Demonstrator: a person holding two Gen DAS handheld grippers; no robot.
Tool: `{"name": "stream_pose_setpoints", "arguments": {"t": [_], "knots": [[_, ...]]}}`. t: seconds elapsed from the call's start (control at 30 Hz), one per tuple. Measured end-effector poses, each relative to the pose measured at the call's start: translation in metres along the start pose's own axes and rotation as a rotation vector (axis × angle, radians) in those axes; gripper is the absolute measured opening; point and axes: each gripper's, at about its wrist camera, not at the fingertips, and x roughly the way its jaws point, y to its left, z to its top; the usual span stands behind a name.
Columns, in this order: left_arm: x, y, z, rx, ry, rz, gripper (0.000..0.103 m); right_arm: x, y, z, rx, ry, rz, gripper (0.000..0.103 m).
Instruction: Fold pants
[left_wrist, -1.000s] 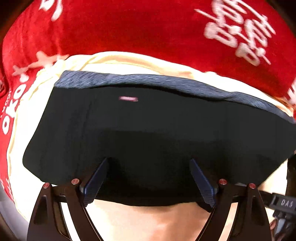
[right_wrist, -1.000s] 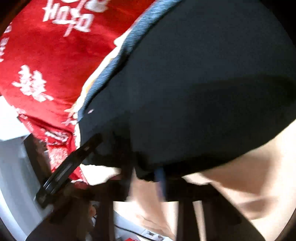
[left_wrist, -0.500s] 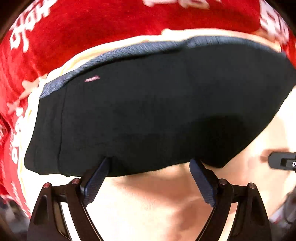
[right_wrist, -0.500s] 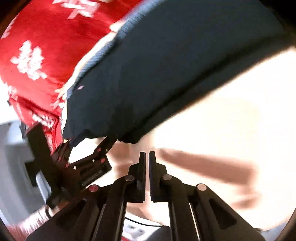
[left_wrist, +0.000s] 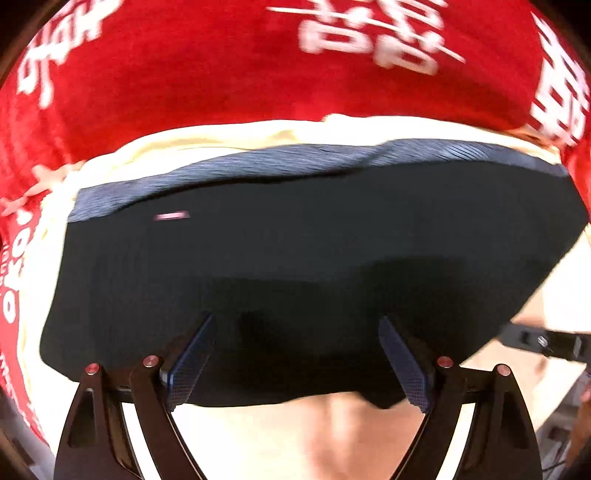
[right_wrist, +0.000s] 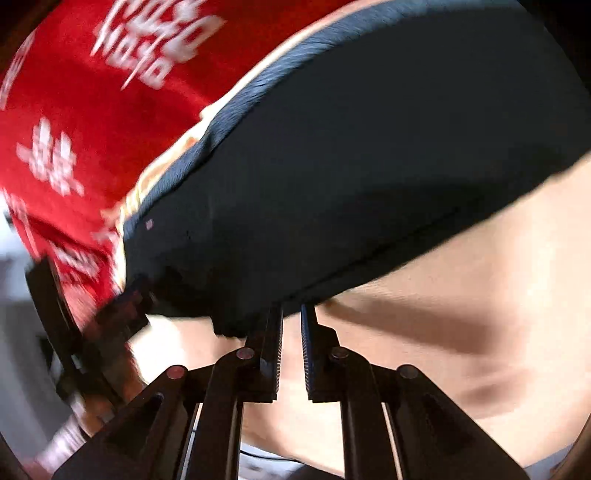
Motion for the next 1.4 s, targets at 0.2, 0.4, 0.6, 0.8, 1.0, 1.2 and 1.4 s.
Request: {"name": "stream_pose_setpoints", "arguments": {"t": [0.2, 0.4, 0.6, 0.8, 1.0, 1.2, 1.4], "knots": [[0.004, -0.005, 0.005, -0.044, 0.019, -0.035, 0.090, -0.015, -0.012, 0.000, 0.064, -0.052, 0.087, 0.046], [0.003, -0.009, 0.006, -0.043, 0.027, -0.032, 0.090, -0.016, -0.019, 0.008, 0.117, -0.087, 0.127, 0.049], [0.013, -0.034, 0.009, -0.018, 0.034, -0.051, 0.090, -0.015, -0.021, 0.012, 0.135, -0.083, 0.092, 0.008], [0.020, -0.048, -0.023, 0.028, 0.033, -0.030, 0.090, -0.013, -0.035, -0.009, 0.121, -0.080, 0.032, 0.007], [0.003, -0.035, -0.004, 0.020, 0.041, -0.028, 0.090, -0.038, -0.019, -0.006, 0.003, -0.040, -0.059, 0.016], [-0.007, 0.018, 0.050, -0.090, -0.062, 0.051, 0.090, -0.050, 0.028, 0.057, -0.231, -0.124, -0.164, 0.029], [0.030, 0.080, 0.065, -0.163, -0.021, 0.214, 0.090, -0.002, 0.047, 0.112, -0.356, -0.112, -0.335, 0.029]]}}
